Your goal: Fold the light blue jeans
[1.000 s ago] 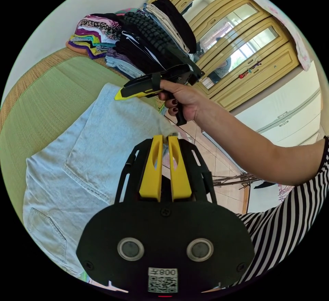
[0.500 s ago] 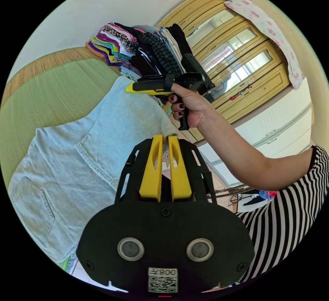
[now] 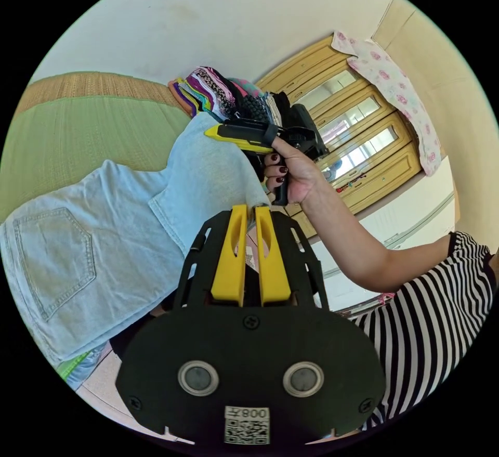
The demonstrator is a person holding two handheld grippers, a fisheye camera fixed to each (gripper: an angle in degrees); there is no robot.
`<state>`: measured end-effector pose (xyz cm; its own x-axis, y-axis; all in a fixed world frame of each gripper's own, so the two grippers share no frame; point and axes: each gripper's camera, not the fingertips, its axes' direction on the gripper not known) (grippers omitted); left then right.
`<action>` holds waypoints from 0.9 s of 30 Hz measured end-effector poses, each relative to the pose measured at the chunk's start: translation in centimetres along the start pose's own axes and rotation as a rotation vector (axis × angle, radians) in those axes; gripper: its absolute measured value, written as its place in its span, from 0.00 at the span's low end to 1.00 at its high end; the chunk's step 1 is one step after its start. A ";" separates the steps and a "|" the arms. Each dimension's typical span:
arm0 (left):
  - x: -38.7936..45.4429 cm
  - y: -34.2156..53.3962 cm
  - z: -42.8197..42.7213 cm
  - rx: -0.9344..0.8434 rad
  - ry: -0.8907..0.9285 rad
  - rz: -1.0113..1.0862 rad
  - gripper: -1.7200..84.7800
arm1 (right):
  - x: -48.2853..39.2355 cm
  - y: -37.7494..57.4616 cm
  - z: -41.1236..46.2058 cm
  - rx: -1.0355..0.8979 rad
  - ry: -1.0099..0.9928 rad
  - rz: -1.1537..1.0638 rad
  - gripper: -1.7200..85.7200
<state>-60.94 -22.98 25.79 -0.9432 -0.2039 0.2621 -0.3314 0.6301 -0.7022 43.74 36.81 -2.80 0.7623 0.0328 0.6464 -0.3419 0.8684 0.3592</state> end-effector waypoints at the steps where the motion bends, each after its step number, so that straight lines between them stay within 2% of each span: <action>1: 0.4 0.3 -1.9 0.016 -0.002 -0.007 0.05 | -0.9 0.0 0.9 -0.004 -0.006 -0.012 0.04; 17: 1.9 6.5 -28.4 0.289 -0.059 -0.235 0.05 | -13.0 -2.0 18.6 -0.161 -0.090 -0.183 0.05; 27: 2.5 9.5 -39.5 0.405 -0.077 -0.381 0.05 | -17.9 -3.9 28.9 -0.293 -0.045 -0.277 0.05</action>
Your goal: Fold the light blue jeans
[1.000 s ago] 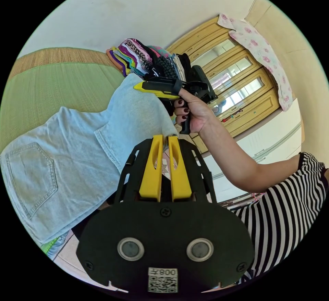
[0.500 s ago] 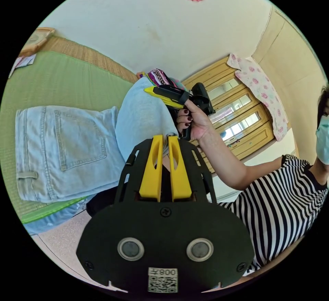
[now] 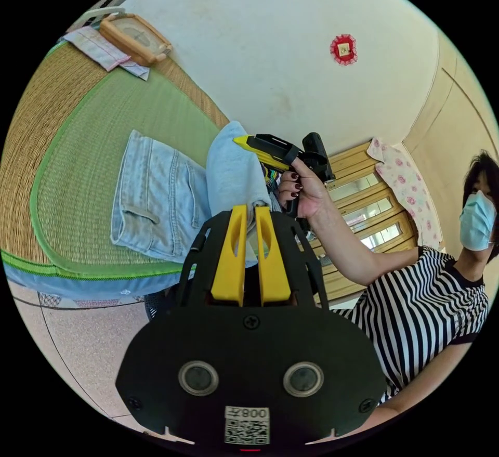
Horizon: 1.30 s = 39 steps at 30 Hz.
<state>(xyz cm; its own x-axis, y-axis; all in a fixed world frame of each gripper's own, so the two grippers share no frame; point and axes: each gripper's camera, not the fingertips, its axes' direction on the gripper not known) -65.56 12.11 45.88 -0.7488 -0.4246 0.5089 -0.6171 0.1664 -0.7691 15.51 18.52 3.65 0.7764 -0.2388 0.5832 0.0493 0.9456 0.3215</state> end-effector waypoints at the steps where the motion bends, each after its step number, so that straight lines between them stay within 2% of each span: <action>1: 0.0 -0.2 -1.0 0.003 -0.006 -0.015 0.05 | -0.2 -0.6 1.0 -0.015 0.009 -0.006 0.05; 15: 0.0 -1.2 -9.5 0.043 -0.047 -0.214 0.05 | 1.0 -5.7 9.6 -0.172 0.063 -0.059 0.06; 22: 0.4 -1.0 -11.9 0.041 -0.127 -0.307 0.05 | 3.4 -8.0 11.4 -0.244 -0.017 -0.093 0.10; 26: 1.8 -0.4 -14.2 0.112 -0.202 -0.336 0.03 | 4.6 -8.6 10.1 -0.218 -0.099 -0.136 0.08; 31: 5.5 -1.0 -15.2 0.136 -0.243 -0.232 0.03 | 6.4 -9.3 8.1 -0.146 -0.220 -0.157 0.03; 36: 8.1 -3.4 -12.0 -0.001 -0.307 -0.106 0.03 | 7.0 -11.1 10.2 -0.231 -0.142 -0.172 0.02; 39: 8.2 -4.4 -9.6 -0.097 -0.423 -0.100 0.03 | 6.8 -12.5 11.8 -0.261 -0.062 -0.183 0.02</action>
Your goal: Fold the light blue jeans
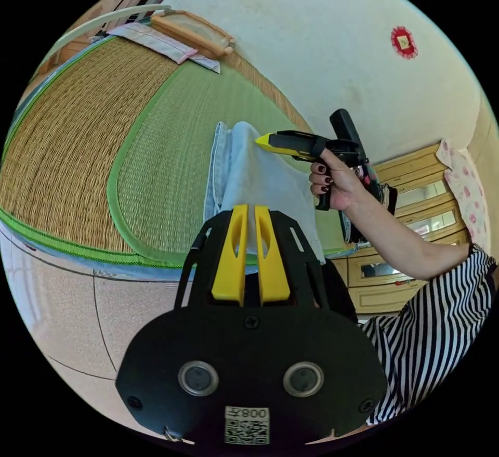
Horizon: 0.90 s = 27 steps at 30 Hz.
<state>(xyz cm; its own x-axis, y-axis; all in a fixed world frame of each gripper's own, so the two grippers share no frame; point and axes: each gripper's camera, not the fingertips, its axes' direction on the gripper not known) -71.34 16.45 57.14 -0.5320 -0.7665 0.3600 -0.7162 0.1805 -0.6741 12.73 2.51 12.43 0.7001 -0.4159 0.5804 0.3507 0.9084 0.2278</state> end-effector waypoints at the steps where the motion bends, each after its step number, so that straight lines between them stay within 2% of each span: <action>1: 0.3 -0.2 0.7 -0.028 -0.063 -0.003 0.03 | 0.1 -0.7 0.3 -0.006 0.026 -0.001 0.02; 7: 0.9 0.2 2.3 -0.064 -0.108 -0.004 0.02 | 0.5 -3.5 2.7 -0.107 0.122 -0.030 0.02; 14: 3.8 0.6 2.2 -0.032 -0.120 0.034 0.02 | 0.9 -3.7 1.3 -0.082 0.044 -0.041 0.02; 18: 3.9 1.3 4.6 -0.119 -0.194 0.047 0.02 | 0.5 -3.3 -0.6 -0.031 0.038 -0.077 0.02; 23: 3.9 2.2 5.6 -0.083 -0.163 0.021 0.02 | 0.3 -4.8 1.5 -0.111 0.129 -0.074 0.02; 27: 4.7 2.3 5.9 -0.092 -0.183 0.014 0.02 | 0.1 -4.7 0.7 -0.105 0.097 -0.089 0.02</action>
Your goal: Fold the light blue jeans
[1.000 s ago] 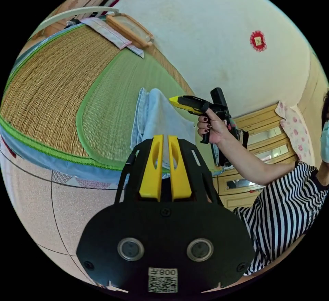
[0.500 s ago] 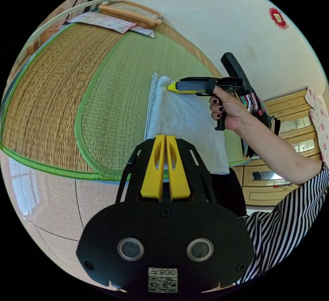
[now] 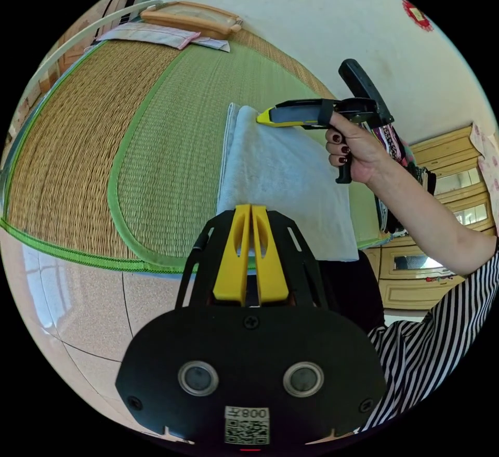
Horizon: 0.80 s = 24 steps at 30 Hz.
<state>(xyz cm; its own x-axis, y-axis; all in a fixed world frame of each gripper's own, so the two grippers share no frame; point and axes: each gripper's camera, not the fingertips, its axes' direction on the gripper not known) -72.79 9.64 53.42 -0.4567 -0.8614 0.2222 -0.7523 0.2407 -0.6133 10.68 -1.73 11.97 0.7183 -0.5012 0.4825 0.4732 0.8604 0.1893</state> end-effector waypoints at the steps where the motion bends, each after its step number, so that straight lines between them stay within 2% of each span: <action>1: 0.7 0.1 -0.3 0.028 0.003 0.024 0.02 | -0.2 0.7 -1.0 0.011 -0.009 -0.027 0.02; 4: 2.5 0.5 0.0 0.052 0.030 0.090 0.02 | 0.0 4.4 -4.6 0.090 0.018 -0.086 0.02; 6: 3.1 0.5 1.3 0.004 0.008 0.118 0.02 | 1.4 7.3 -6.4 0.124 0.073 -0.057 0.02; 7: 3.2 0.5 2.6 -0.048 -0.038 0.110 0.02 | 3.0 8.9 -7.2 0.141 0.123 -0.006 0.02; 10: 2.9 0.8 4.0 -0.036 -0.029 0.110 0.02 | 7.7 11.2 -7.3 0.091 0.181 0.160 0.02; 13: 2.8 0.6 4.4 -0.057 -0.008 0.086 0.02 | 10.2 12.7 -8.9 0.147 0.074 0.242 0.02; 17: 3.2 0.4 5.3 -0.076 -0.050 0.104 0.02 | 11.8 15.1 -12.1 0.224 0.154 0.306 0.02; 21: 3.4 0.2 5.8 -0.078 -0.075 0.094 0.02 | 15.3 16.2 -12.2 0.243 0.002 0.399 0.02; 24: 4.2 0.1 5.9 -0.071 -0.090 0.129 0.02 | 15.5 17.5 -14.2 0.350 0.025 0.430 0.02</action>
<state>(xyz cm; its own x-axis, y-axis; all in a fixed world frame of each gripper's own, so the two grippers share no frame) -71.97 3.46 49.84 -0.5101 -0.8569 0.0745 -0.7230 0.3803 -0.5767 37.33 4.21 10.64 0.8231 -0.0968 0.5596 -0.0597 0.9652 0.2548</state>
